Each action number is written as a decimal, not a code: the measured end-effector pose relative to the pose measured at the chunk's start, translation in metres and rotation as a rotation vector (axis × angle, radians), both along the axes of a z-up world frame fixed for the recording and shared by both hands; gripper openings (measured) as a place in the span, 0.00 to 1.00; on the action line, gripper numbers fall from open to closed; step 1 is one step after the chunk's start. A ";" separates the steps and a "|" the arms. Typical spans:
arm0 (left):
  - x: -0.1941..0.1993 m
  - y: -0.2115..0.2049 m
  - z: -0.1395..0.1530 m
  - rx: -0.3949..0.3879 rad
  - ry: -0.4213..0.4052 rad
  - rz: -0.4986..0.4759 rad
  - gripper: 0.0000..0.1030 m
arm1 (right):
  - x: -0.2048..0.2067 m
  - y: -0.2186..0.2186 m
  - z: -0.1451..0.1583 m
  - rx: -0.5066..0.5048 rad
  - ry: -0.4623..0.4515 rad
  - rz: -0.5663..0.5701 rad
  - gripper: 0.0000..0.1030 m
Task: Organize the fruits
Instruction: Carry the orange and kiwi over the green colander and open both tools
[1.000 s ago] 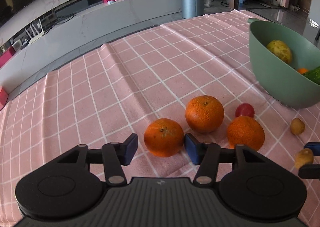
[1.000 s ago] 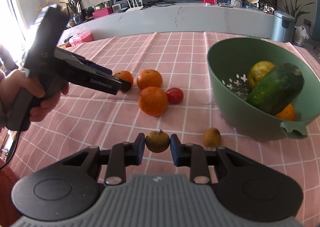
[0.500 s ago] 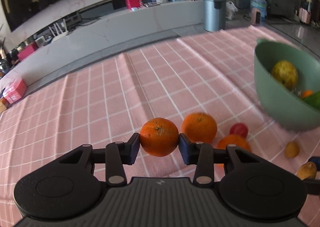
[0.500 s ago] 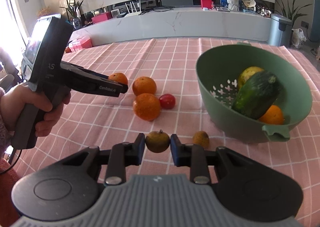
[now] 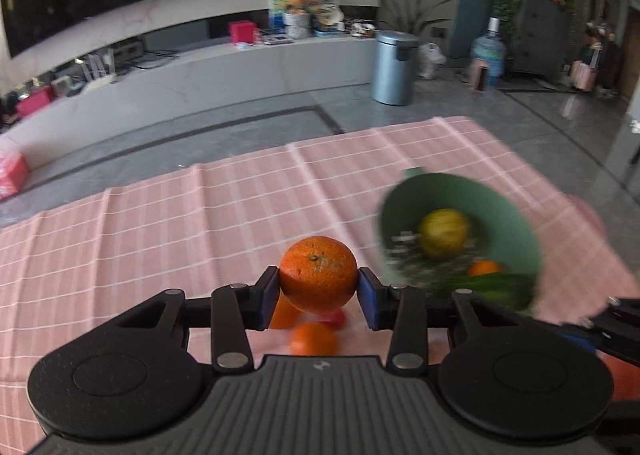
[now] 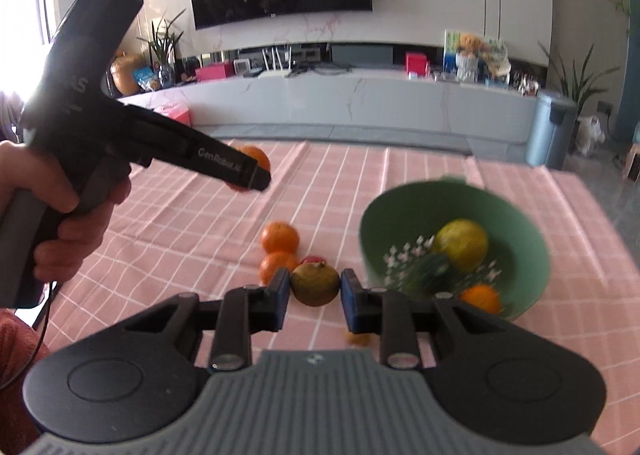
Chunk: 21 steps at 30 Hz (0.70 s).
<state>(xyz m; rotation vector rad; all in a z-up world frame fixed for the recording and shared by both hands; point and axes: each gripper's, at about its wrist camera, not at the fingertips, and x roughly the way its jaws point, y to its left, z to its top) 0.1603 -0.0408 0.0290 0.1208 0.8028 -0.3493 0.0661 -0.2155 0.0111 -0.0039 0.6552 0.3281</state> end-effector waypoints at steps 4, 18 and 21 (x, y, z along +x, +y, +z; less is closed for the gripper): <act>-0.007 -0.017 0.015 -0.039 0.030 -0.039 0.46 | -0.004 -0.019 0.020 -0.008 -0.040 -0.014 0.23; 0.029 -0.075 -0.017 -0.142 0.282 -0.150 0.45 | 0.055 -0.080 0.015 -0.130 0.055 -0.026 0.22; 0.038 -0.083 -0.031 -0.137 0.319 -0.154 0.46 | 0.074 -0.085 0.002 -0.143 0.114 -0.025 0.22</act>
